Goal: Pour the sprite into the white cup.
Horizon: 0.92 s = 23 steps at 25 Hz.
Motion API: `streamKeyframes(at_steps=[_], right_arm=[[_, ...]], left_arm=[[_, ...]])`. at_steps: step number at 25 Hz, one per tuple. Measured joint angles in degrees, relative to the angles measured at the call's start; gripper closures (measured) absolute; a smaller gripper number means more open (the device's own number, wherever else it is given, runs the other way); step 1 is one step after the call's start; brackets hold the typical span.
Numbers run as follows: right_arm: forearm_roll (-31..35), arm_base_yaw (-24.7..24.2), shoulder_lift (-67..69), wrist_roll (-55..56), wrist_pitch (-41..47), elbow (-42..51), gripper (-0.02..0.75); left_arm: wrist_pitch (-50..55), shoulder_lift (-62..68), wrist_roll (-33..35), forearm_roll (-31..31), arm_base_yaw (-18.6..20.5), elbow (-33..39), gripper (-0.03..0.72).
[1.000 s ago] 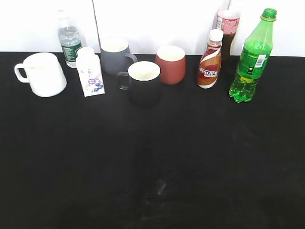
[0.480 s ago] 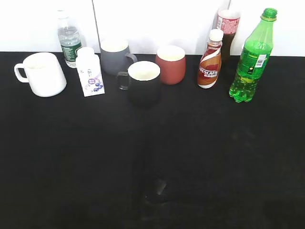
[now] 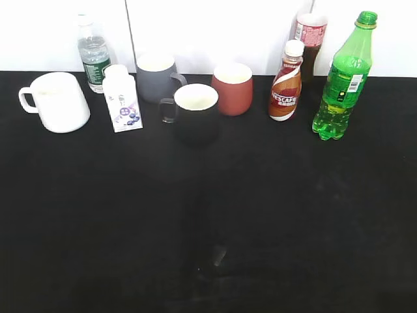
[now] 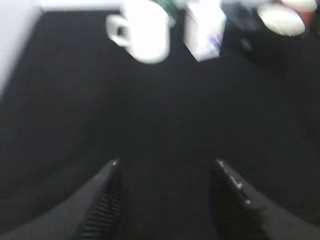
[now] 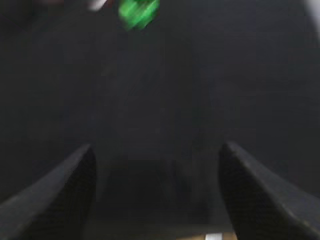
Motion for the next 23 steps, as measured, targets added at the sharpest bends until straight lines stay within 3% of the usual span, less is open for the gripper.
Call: streamKeyframes(at_steps=[8,15,23], right_arm=[[0.1,-0.3,-0.3,0.0,0.1,0.1,0.172],[0.1,-0.3,-0.3,0.0,0.1,0.1,0.172],[0.1,-0.3,-0.3,0.0,0.1,0.1,0.172]], left_arm=[[0.0,-1.8,0.0,-0.1,1.9,0.0,0.340],[0.0,-1.8,0.0,-0.1,1.9,0.0,0.452],[0.0,-1.8,0.0,-0.1,1.9,0.0,0.460]])
